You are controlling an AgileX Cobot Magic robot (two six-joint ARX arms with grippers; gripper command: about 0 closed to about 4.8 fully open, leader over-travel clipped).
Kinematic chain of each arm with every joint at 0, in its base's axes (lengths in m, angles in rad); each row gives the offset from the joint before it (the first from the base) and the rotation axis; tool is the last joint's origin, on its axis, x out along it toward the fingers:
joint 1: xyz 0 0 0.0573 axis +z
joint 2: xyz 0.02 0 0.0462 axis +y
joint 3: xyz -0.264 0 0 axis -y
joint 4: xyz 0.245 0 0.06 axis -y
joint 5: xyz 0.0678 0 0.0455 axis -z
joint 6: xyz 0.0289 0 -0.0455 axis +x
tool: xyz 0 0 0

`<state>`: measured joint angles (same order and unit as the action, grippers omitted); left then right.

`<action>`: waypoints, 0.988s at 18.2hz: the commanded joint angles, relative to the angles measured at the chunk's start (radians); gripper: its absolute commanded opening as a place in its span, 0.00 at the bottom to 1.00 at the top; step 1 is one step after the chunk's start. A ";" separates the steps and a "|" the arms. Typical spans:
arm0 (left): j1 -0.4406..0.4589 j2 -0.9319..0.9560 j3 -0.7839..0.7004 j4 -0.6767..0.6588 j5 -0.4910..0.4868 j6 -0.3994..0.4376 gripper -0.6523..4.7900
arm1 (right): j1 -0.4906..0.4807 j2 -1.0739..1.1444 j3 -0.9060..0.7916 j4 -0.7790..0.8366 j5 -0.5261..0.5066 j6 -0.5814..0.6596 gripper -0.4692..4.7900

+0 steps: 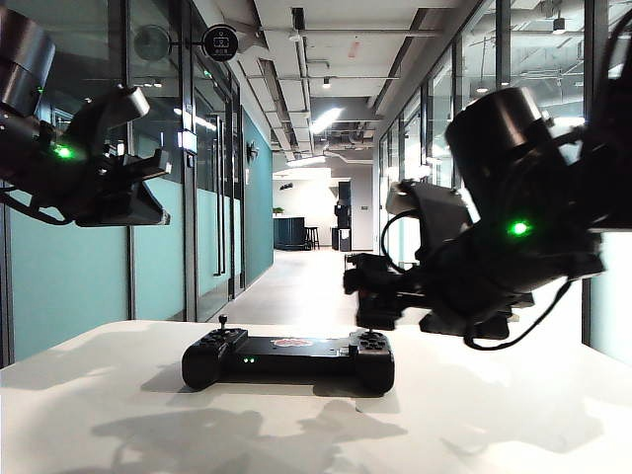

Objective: Push the left joystick on the remote control sitting on the white table backward to make the robot dog back up in a straight line until it returns close to you.

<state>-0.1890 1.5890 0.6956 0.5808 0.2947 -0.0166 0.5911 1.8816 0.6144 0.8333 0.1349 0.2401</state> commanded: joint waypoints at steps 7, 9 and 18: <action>-0.003 -0.002 0.004 0.011 0.000 0.001 0.11 | 0.004 0.087 0.087 0.000 0.005 0.048 0.77; -0.003 -0.002 0.004 0.011 0.002 0.001 0.11 | 0.004 0.107 0.109 -0.010 0.005 0.048 0.74; -0.003 -0.002 0.004 0.011 0.005 0.001 0.11 | -0.012 0.190 0.185 -0.048 0.002 0.082 0.75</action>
<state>-0.1921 1.5906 0.6956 0.5827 0.2955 -0.0166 0.5819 2.0716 0.7906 0.7826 0.1352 0.3149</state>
